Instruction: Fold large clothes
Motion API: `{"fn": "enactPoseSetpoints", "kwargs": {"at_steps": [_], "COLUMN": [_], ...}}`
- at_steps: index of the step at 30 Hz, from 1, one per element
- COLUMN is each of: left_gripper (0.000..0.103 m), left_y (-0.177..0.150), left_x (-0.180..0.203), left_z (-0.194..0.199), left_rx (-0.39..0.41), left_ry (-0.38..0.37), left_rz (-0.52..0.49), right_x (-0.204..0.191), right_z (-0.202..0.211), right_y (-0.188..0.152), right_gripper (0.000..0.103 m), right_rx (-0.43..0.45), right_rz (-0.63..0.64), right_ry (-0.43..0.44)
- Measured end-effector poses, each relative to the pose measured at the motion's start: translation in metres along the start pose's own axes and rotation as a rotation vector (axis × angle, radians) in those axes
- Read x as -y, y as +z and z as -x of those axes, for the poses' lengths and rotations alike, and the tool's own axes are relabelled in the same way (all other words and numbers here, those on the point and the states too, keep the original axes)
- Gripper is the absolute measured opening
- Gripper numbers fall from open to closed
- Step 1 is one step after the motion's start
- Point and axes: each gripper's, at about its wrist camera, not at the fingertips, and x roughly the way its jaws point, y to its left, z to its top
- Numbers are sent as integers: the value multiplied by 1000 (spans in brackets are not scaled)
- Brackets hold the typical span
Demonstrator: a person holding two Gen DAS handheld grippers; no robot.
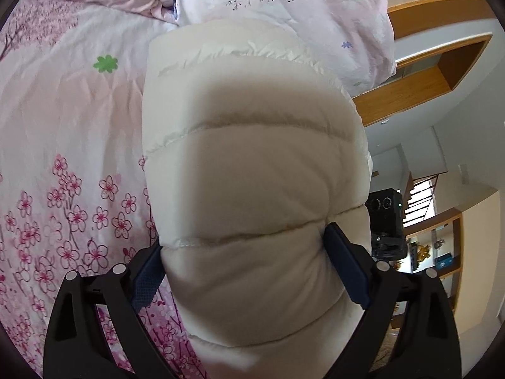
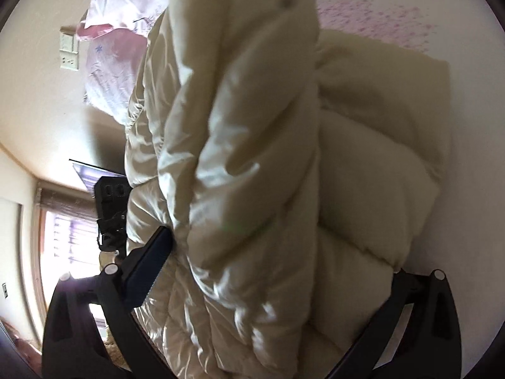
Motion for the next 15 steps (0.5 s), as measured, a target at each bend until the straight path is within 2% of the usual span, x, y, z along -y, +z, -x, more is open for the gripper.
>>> {"fn": "enactPoseSetpoints", "kwargs": {"at_steps": [1, 4, 6, 7, 9, 12, 15], "left_gripper": [94, 92, 86, 82, 74, 64, 54], "left_y": [0, -3, -4, -5, -7, -10, -14], "left_x": [0, 0, -1, -3, -3, -1, 3], "left_z": [-2, -1, 1, 3, 6, 11, 19], "left_rx": [-3, 2, 6, 11, 21, 45, 75], "left_ry": [-10, -21, -32, -37, -53, -68, -99], "left_rz": [9, 1, 4, 6, 11, 5, -6], "right_x": [-2, 0, 4, 5, 6, -2, -11], "right_z": [-3, -12, -15, -17, -17, -12, -9], "right_y": [1, 1, -1, -1, -4, -9, -10], "right_gripper": [100, 83, 64, 59, 43, 33, 28], "right_rx": [-5, -24, -30, -27, -10, 24, 47], "right_rz": [11, 16, -5, -15, -18, 9, 22], "right_ry": [5, 51, 108, 141, 190, 212, 225]}}
